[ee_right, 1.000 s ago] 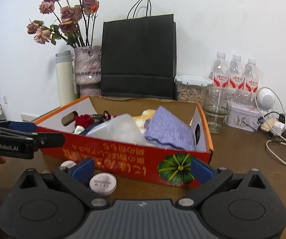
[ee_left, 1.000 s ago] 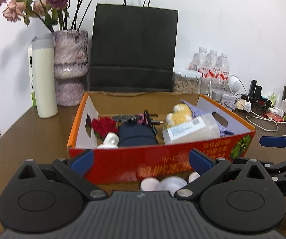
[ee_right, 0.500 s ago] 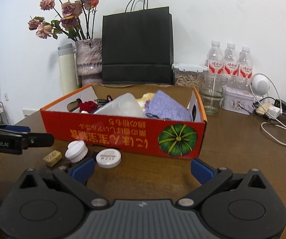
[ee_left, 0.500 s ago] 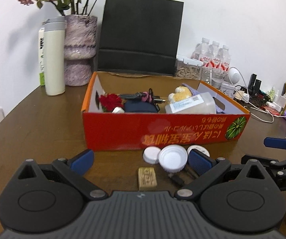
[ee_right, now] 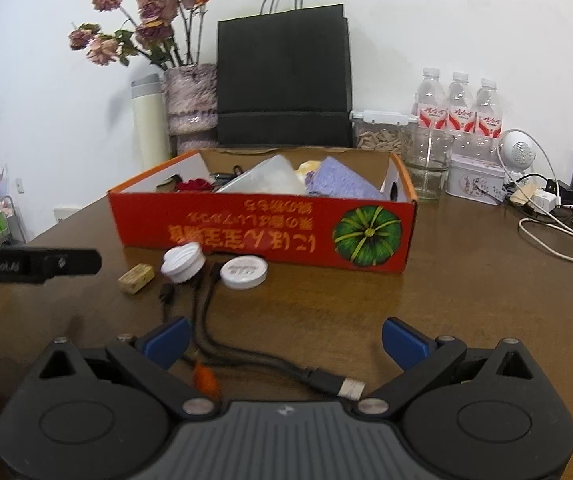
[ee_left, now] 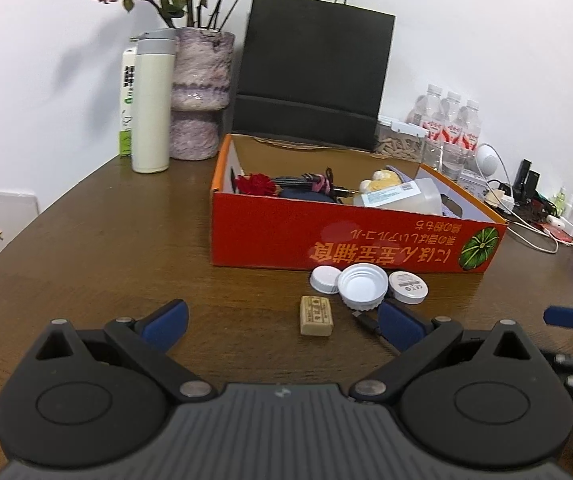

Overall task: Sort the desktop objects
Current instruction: 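Withdraw both grippers from the box toward the remaining table items, then grasp the small orange clip on the black cable with the right gripper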

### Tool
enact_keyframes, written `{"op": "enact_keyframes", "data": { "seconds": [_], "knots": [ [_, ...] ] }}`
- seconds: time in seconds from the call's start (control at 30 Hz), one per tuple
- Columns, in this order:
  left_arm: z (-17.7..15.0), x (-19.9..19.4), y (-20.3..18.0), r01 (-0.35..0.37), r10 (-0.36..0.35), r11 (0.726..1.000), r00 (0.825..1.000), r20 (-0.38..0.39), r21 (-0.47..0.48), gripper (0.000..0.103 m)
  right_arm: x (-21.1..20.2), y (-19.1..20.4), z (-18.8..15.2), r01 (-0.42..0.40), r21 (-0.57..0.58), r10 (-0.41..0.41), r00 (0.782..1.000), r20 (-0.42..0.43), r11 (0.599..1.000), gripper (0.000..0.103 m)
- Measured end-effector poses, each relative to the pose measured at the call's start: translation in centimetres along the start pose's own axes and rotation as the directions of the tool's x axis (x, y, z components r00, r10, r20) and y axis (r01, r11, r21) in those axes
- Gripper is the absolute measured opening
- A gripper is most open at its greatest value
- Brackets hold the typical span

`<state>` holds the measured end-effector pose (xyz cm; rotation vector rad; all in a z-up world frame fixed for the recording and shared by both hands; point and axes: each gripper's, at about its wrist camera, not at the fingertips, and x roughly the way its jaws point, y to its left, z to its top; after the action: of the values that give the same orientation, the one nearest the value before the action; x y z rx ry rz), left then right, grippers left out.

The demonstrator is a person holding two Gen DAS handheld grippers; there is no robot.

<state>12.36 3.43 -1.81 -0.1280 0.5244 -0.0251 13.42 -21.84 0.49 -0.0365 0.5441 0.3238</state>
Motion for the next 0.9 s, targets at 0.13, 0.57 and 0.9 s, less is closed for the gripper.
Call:
{"op": "enact_keyframes", "data": {
  "seconds": [0.13, 0.57, 0.9],
  "knots": [
    [-0.2, -0.3, 0.0, -0.008, 0.008, 1.0, 1.0, -0.001, -0.001, 0.103, -0.1, 1.0, -0.7, -0.022, -0.029, 0.022, 0.999, -0.027, 0.999, 0.093],
    [-0.7, -0.5, -0.1, 0.0, -0.001, 1.0, 1.0, -0.02, -0.002, 0.103, 0.0, 3.4, -1.4, -0.108, -0.068, 0.101, 0.99, -0.1, 0.992, 0.035],
    [-1.0, -0.2, -0.3, -0.002, 0.002, 1.0, 0.999, -0.042, 0.01, 0.103, 0.1, 3.4, -1.3, -0.106, -0.066, 0.098, 0.99, -0.105, 0.992, 0.013]
  ]
}}
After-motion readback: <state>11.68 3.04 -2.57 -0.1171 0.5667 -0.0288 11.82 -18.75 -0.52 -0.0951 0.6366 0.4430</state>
